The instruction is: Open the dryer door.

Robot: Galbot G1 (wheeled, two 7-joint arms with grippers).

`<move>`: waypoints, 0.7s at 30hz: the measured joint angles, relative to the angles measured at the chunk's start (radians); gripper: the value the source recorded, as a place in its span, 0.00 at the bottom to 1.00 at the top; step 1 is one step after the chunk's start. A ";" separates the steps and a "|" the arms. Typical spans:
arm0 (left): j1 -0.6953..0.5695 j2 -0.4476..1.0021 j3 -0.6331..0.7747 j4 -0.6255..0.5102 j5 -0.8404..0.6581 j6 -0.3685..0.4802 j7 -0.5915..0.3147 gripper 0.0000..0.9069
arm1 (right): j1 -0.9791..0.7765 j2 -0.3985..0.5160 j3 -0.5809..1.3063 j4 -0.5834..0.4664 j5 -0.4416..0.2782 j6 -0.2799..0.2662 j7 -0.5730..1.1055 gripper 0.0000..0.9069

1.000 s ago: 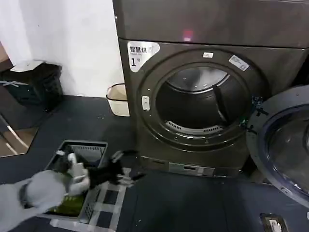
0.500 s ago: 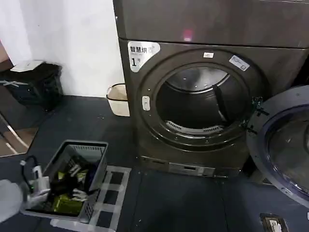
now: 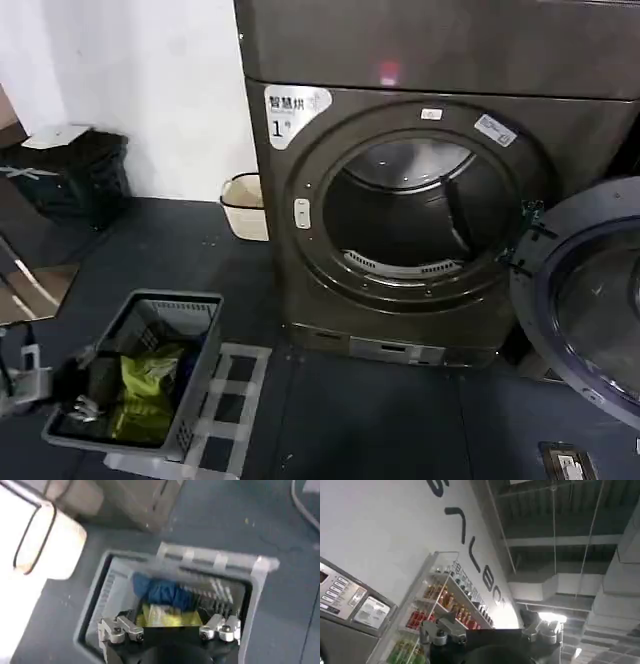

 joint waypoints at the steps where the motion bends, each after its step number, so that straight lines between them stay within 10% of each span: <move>1: 0.000 0.000 0.000 0.010 0.008 0.004 0.004 1.00 | -0.002 0.001 0.001 0.001 0.001 0.000 0.000 1.00; 21: -0.004 -0.016 -0.024 0.109 0.108 -0.065 0.046 1.00 | -0.035 0.009 0.038 0.014 0.020 -0.007 -0.008 1.00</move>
